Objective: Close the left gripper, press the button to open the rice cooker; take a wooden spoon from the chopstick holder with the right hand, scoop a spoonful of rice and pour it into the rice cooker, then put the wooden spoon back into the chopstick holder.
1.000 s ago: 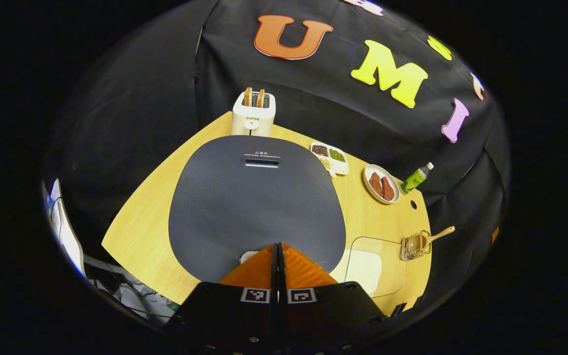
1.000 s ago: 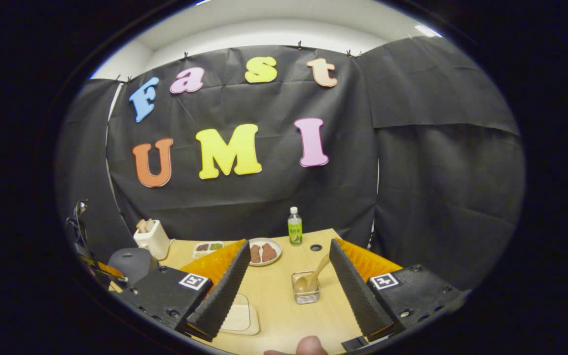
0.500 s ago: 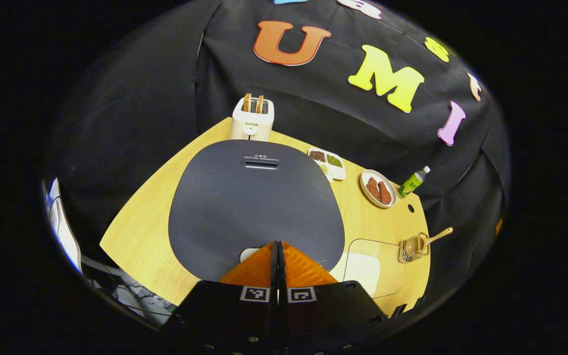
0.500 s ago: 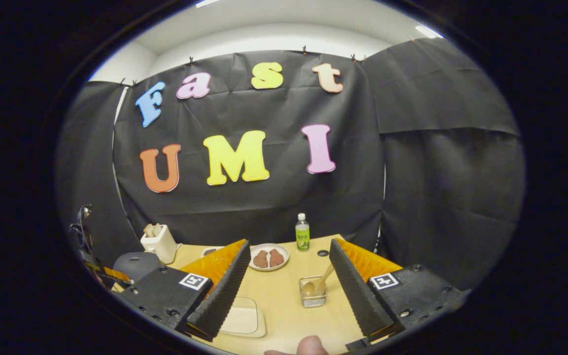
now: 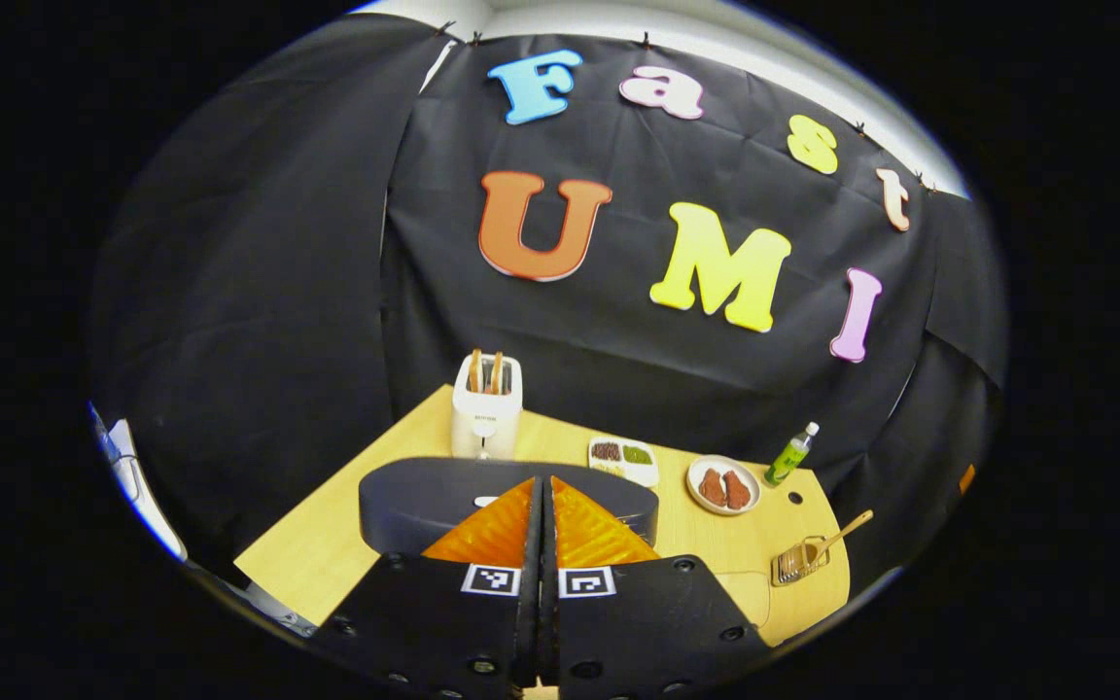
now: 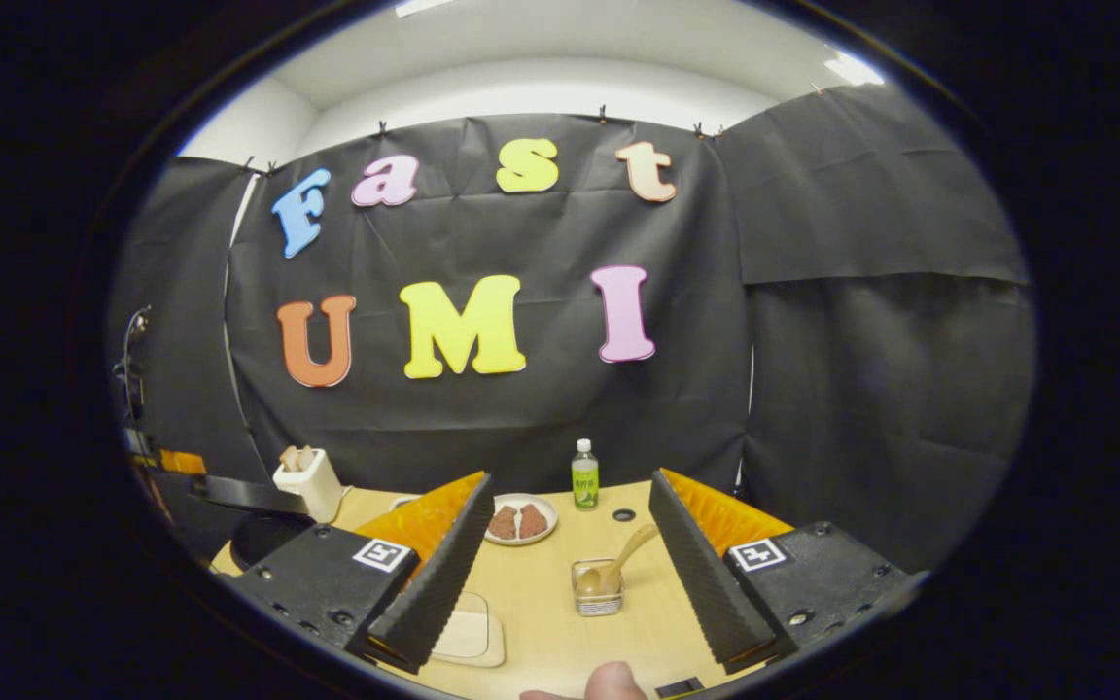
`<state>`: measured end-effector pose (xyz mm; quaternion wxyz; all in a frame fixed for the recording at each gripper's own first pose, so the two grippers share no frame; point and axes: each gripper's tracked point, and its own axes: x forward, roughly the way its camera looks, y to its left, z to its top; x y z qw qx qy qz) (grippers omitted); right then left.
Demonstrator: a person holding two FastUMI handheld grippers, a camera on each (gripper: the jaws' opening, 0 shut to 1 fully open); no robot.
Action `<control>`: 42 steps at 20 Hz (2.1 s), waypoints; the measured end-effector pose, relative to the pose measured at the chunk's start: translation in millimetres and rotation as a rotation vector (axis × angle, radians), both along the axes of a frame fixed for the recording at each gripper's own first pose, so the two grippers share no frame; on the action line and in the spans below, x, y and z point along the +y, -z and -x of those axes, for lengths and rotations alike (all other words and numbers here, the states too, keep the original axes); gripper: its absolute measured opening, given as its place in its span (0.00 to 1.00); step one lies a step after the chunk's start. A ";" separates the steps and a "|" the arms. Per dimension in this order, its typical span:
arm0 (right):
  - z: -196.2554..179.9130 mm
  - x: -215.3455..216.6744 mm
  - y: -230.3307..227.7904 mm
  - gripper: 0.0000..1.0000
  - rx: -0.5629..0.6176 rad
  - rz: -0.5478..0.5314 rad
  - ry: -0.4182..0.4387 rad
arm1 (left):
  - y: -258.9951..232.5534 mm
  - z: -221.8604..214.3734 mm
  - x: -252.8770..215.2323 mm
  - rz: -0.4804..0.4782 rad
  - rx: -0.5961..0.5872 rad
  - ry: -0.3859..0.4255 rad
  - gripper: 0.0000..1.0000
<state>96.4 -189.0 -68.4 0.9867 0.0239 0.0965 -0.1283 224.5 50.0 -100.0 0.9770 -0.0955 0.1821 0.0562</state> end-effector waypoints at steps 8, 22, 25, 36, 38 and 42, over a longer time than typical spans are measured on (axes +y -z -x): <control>-3.6 -17.0 17.5 1.00 0.033 -0.012 -0.008 | -70.8 25.2 -19.0 -0.050 -0.173 0.036 0.17; -43.8 -45.8 116.4 1.00 0.196 -0.059 -0.087 | -80.6 44.5 -64.9 -0.166 -0.239 0.027 0.94; -64.8 -68.6 146.3 0.97 0.229 -0.062 -0.079 | -81.0 26.7 -71.1 -0.157 -0.253 0.009 0.95; -144.1 -120.6 280.1 0.99 0.425 -0.203 -0.066 | -52.4 -18.2 -81.8 -0.179 -0.165 -0.073 0.95; -153.1 -119.2 297.0 0.98 0.455 -0.235 -0.082 | -49.8 -19.6 -82.1 -0.193 -0.153 -0.082 0.95; -163.3 -123.1 316.5 0.66 0.483 -0.252 -0.081 | -42.6 -20.5 -81.6 -0.205 -0.129 -0.087 0.95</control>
